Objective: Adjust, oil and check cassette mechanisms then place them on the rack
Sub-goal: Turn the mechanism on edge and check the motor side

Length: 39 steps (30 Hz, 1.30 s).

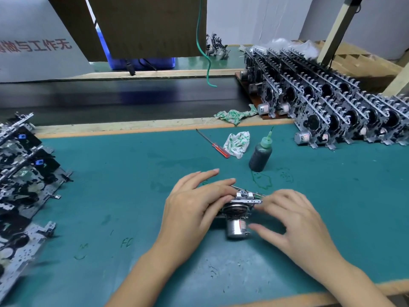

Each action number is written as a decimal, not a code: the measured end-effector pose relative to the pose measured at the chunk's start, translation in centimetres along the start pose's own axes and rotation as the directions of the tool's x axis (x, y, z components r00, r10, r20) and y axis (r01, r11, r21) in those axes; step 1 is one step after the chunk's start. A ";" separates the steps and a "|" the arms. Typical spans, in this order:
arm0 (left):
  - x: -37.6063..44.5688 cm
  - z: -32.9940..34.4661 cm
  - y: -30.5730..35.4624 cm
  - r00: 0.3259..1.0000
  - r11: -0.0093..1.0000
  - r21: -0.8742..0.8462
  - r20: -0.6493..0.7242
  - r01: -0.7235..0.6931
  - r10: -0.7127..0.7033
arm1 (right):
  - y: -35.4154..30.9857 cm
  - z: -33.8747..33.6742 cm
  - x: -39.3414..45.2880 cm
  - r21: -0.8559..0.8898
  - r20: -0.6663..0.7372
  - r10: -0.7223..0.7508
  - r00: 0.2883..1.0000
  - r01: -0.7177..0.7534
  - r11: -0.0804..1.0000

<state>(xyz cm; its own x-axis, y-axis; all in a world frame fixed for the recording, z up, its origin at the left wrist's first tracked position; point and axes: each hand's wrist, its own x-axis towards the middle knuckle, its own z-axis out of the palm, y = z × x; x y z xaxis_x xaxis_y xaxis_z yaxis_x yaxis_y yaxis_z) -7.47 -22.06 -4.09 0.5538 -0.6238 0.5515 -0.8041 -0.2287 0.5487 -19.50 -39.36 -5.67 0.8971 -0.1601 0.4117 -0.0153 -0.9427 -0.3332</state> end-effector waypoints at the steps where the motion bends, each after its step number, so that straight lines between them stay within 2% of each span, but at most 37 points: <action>1: 0.0 0.0 0.0 1.000 1.000 -0.001 -0.004 0.001 -0.001 | 0.1 0.1 -0.3 -0.053 0.000 -0.039 0.999 0.039 0.998; 3: 0.0 0.0 0.0 1.000 1.000 -0.005 -0.008 0.003 -0.003 | 0.4 0.3 -0.5 -0.097 0.004 -0.067 0.998 0.067 0.993; 8: 0.0 0.1 0.1 1.000 1.000 -0.006 -0.010 0.010 -0.010 | 0.4 -0.1 0.1 -0.072 0.006 -0.039 0.999 0.039 0.997; 9: 0.0 0.0 0.0 1.000 1.000 -0.006 -0.010 0.012 -0.012 | 0.4 -0.3 0.3 -0.028 0.014 -0.005 1.000 0.006 1.000; 11: 0.0 0.0 0.0 1.000 1.000 -0.011 -0.005 0.016 -0.016 | 0.2 -0.5 1.0 0.173 0.078 0.115 0.990 -0.127 0.977; 13: 0.0 -0.1 0.0 1.000 1.000 -0.019 0.002 0.022 -0.022 | -0.1 -0.3 1.7 0.421 0.192 0.188 0.963 -0.253 0.871; 15: -0.1 -0.1 0.0 0.999 0.999 -0.031 0.012 0.035 -0.035 | -0.4 0.3 2.3 0.577 0.264 0.177 0.948 -0.303 0.759; 19: 0.1 -0.3 0.1 0.998 0.997 -0.051 0.036 0.057 -0.055 | -0.6 0.8 3.1 0.677 0.277 0.174 0.945 -0.320 0.663; 26: 0.1 -0.4 -0.3 0.995 0.996 -0.078 0.088 0.044 -0.037 | -0.2 0.7 3.4 0.698 0.293 0.138 0.946 -0.310 0.645; 28: 0.3 -0.4 -0.4 0.995 0.997 -0.077 0.097 0.032 -0.024 | -0.3 0.8 3.3 0.683 0.292 0.149 0.945 -0.315 0.659; 30: 0.4 -0.3 -0.4 0.995 0.997 -0.076 0.094 0.035 -0.028 | -0.3 0.6 3.0 0.583 0.281 0.153 0.948 -0.295 0.757; 32: 0.4 -0.3 -0.4 0.996 0.996 -0.083 0.085 0.039 -0.032 | 0.0 0.6 2.1 0.321 0.187 0.118 0.975 -0.174 0.931; 33: 0.4 -0.2 -0.3 0.996 0.995 -0.090 0.082 0.040 -0.033 | 0.2 0.7 1.6 0.175 0.100 0.080 0.992 -0.096 0.980; 34: 0.3 -0.2 -0.3 0.996 0.995 -0.095 0.080 0.043 -0.036 | 0.3 0.8 1.1 0.056 0.013 0.033 0.999 -0.034 0.998; 36: 0.4 -0.2 -0.3 0.996 0.994 -0.092 0.080 0.053 -0.045 | 0.4 0.8 0.4 -0.070 -0.078 -0.043 0.996 0.037 0.997; 39: 0.5 -0.2 -0.2 0.995 0.994 -0.087 0.088 0.064 -0.056 | 0.5 0.8 0.1 -0.182 -0.076 -0.092 0.993 0.077 0.980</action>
<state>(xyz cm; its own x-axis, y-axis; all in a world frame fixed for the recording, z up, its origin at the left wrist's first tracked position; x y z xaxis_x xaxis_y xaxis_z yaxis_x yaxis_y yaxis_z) -6.96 -22.15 -3.81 0.5769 -0.6731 0.4627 -0.7452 -0.2017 0.6356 -19.04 -39.63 -6.46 0.8584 -0.0943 0.5043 -0.0263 -0.9898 -0.1403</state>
